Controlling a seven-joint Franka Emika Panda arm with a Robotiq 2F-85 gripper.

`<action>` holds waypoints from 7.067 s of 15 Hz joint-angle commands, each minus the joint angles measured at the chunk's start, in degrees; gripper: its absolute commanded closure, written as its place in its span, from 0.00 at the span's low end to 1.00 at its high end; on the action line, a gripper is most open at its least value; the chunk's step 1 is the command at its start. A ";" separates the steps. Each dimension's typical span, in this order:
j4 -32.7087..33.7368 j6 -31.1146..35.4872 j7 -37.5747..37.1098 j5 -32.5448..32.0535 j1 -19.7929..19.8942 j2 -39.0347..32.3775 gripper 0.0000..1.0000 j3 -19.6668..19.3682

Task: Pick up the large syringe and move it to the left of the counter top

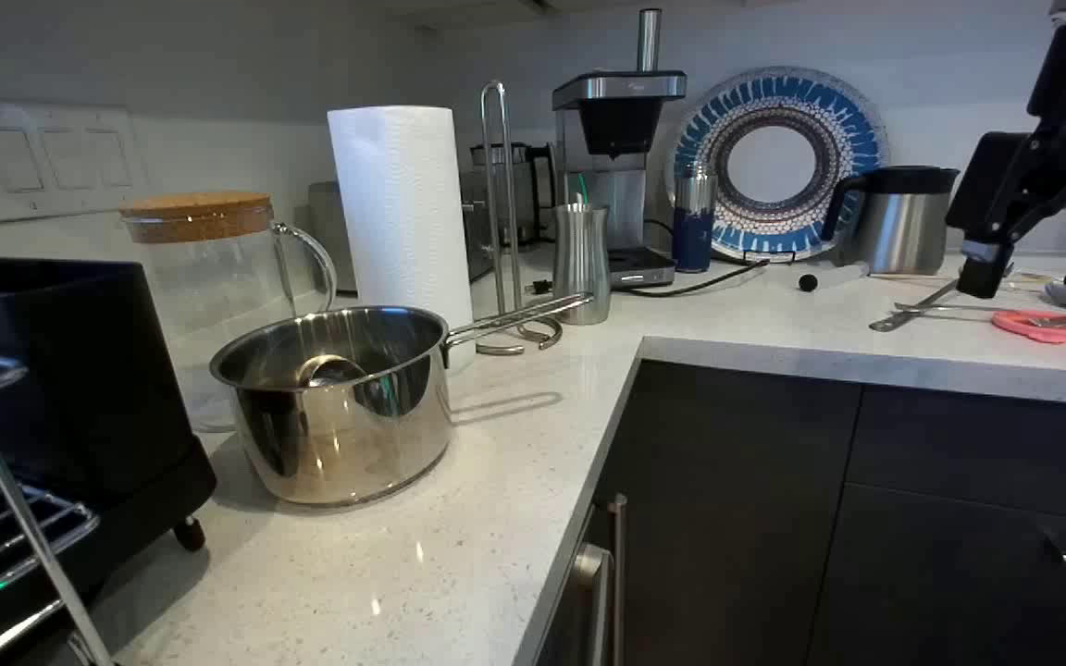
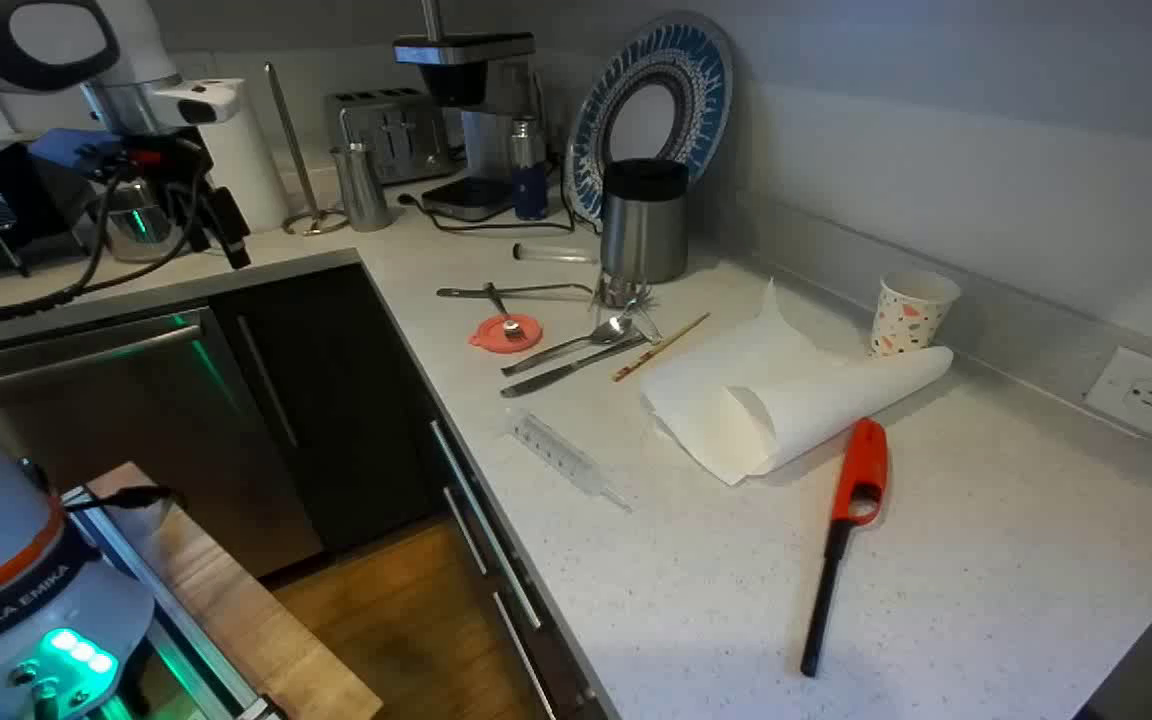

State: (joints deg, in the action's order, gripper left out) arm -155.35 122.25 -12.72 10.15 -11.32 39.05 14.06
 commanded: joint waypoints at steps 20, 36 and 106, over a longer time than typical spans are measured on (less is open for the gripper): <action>4.77 -1.06 1.57 -3.04 12.64 7.52 0.00 -13.91; 3.30 6.27 -4.57 -9.85 34.52 2.70 0.00 -22.23; 11.38 22.97 -36.71 -37.99 29.33 -17.02 0.68 -18.55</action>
State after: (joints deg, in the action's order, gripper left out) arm -143.98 145.00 -50.34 -29.07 16.06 22.11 -6.32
